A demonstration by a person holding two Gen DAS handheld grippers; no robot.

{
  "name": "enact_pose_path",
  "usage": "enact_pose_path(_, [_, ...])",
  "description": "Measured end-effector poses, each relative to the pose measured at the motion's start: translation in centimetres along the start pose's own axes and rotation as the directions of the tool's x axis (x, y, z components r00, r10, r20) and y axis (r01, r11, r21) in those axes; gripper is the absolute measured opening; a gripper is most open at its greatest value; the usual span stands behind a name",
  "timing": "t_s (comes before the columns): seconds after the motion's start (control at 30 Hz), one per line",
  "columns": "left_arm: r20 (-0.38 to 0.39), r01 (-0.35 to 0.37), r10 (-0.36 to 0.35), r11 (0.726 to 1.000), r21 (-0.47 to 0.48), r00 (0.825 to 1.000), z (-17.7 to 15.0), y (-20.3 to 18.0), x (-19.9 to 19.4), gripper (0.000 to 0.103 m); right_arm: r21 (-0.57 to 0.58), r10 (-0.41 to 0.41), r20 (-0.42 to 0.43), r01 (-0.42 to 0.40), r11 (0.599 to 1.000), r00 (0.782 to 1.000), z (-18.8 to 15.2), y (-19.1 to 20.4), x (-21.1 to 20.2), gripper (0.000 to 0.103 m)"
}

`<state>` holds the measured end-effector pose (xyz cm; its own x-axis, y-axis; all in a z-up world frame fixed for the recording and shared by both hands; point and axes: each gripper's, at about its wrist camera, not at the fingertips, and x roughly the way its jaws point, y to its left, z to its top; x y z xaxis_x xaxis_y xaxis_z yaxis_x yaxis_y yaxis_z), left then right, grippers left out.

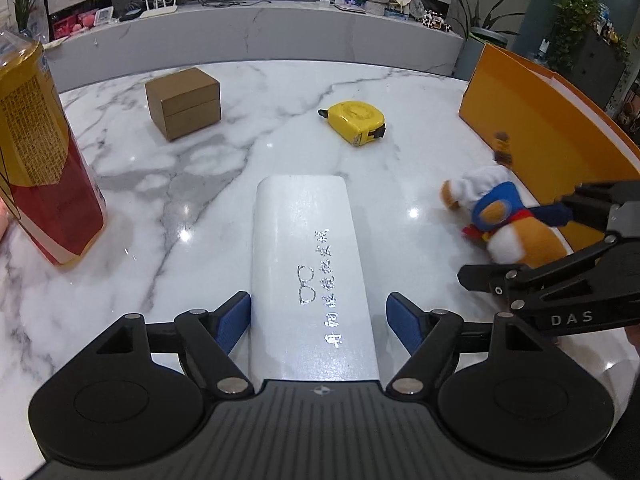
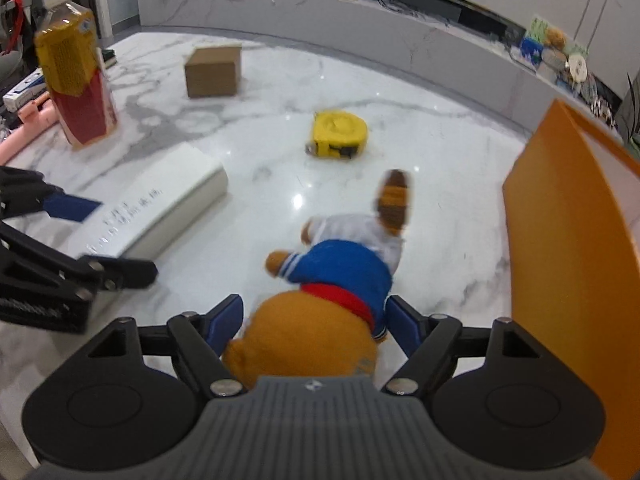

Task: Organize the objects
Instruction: 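Grasp the bear doll with the right tool while the left tool grasps the white box, then lift and carry the bear doll and white box toward the orange box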

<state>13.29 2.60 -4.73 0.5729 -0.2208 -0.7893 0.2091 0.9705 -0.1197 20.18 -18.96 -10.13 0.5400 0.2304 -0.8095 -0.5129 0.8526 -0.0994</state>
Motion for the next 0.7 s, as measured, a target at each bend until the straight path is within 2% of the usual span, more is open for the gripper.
enact_pose_path(0.17, [0.000,-0.017,0.017,0.999,0.028,1.000,0.1,-0.3,0.1,0.087,0.071,0.029,-0.009,-0.028,0.997,1.000,-0.9,-1.4,0.4,0.073])
enact_pose_path(0.3, [0.007,-0.020,0.020,0.999,0.029,1.000,-0.1,-0.3,0.1,0.086,0.109,0.022,-0.007,-0.021,0.994,1.000,-1.2,-1.9,0.1,0.074])
enact_pose_path(0.33, [0.011,-0.020,0.019,1.000,0.025,1.000,-0.1,-0.2,0.0,0.085,0.121,0.024,-0.005,-0.023,0.992,1.000,-1.4,-2.0,0.0,0.074])
enact_pose_path(0.4, [0.022,-0.034,0.034,0.999,0.019,0.999,-0.2,-0.1,-0.1,0.072,0.146,0.032,0.001,-0.032,0.989,0.999,-1.7,-2.3,-0.3,0.070])
enact_pose_path(0.5, [0.028,-0.033,0.033,0.999,0.014,0.999,-0.2,0.2,-0.2,0.072,0.192,0.044,0.013,-0.046,0.980,0.999,-2.0,-3.0,-0.8,0.062])
enact_pose_path(0.7, [0.027,-0.036,0.036,0.999,0.016,0.999,-0.4,0.0,-0.5,0.071,0.225,0.056,0.022,-0.059,0.973,0.998,-2.4,-3.5,-1.0,0.060])
